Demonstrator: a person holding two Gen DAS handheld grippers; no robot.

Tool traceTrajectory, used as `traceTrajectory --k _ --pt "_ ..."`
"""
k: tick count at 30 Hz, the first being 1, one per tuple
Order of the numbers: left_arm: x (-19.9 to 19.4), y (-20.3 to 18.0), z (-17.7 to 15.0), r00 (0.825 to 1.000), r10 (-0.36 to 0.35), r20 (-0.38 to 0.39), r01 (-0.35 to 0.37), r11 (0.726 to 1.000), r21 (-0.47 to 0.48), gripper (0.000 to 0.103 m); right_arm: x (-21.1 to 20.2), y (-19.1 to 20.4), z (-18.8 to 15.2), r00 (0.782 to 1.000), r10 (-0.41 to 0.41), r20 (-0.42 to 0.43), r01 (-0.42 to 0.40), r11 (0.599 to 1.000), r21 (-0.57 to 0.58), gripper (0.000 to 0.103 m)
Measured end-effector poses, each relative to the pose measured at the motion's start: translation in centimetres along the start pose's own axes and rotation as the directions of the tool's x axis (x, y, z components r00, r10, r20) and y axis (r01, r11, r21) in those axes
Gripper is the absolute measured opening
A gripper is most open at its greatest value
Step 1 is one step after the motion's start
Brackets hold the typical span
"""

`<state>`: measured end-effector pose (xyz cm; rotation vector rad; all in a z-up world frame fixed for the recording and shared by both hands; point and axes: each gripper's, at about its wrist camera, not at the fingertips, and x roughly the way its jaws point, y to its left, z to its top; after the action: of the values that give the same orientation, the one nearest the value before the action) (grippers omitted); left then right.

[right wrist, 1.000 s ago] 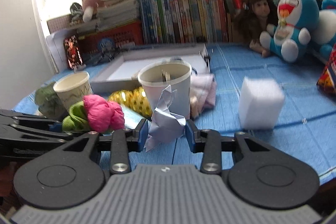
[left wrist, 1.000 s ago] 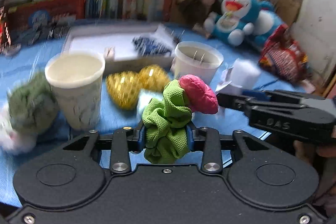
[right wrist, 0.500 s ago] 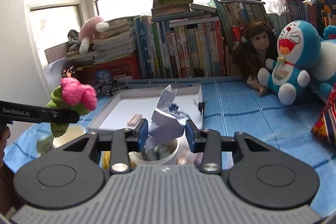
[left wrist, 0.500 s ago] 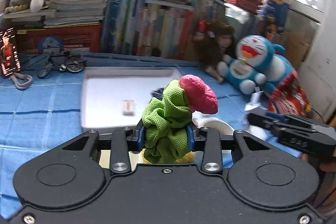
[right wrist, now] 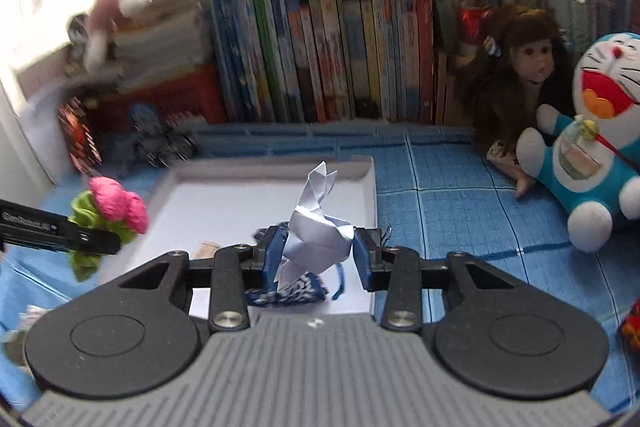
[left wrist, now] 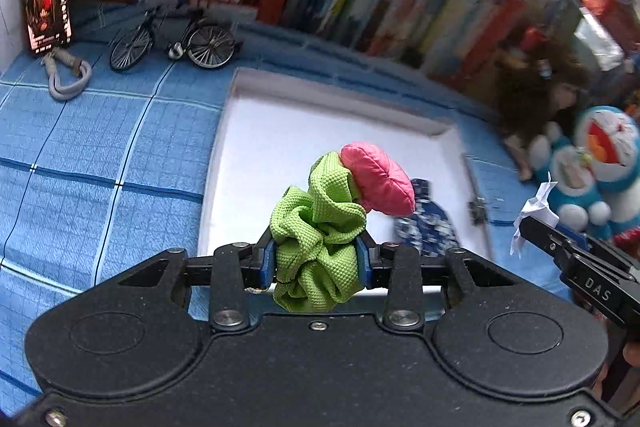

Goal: Organize soft objects
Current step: 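Lift the scrunchie and white paper and carry both toward the white tray, then lower the white paper into the tray and open the right tool while the left tool releases the scrunchie there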

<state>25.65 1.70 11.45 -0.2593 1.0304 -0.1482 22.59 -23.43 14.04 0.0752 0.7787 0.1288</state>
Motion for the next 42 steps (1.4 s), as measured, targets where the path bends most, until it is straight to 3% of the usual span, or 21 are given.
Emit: traceTrajectory --k 9,14,31,35,37,42 --pt "5.1 1.1 1.4 0.994 0.082 -0.074 -0.085 0.996 -0.034 0.036 6.6 1.3 1.7 0.992 -0.069 -0.110 0.059 0.994 -0.091 0.044" --pt "6.8 1.7 1.7 0.990 0.086 -0.115 -0.092 0.994 -0.053 0.037 9.3 1.6 2.3 0.982 -0.105 -0.157 0.086 0.989 -0.120 0.044" --pt "8.7 1.6 2.0 0.987 0.063 -0.150 -0.074 0.995 -0.063 0.040 11.0 1.7 2.0 0.977 -0.090 -0.193 0.067 0.990 -0.123 0.046" --pt "8.6 1.3 2.0 0.988 0.050 -0.146 -0.059 0.997 -0.059 0.048 10.6 1.5 2.0 0.979 -0.094 -0.180 0.075 0.991 -0.111 0.047" --pt "8.5 1.3 2.1 0.988 0.040 -0.146 -0.050 0.997 -0.061 0.052 10.3 1.3 2.0 0.981 -0.089 -0.173 0.071 0.992 -0.105 0.059" --pt "7.1 0.9 2.0 0.994 0.018 -0.110 -0.023 0.999 -0.048 0.070 8.9 1.3 2.1 0.987 -0.072 -0.141 0.059 0.994 -0.095 0.066"
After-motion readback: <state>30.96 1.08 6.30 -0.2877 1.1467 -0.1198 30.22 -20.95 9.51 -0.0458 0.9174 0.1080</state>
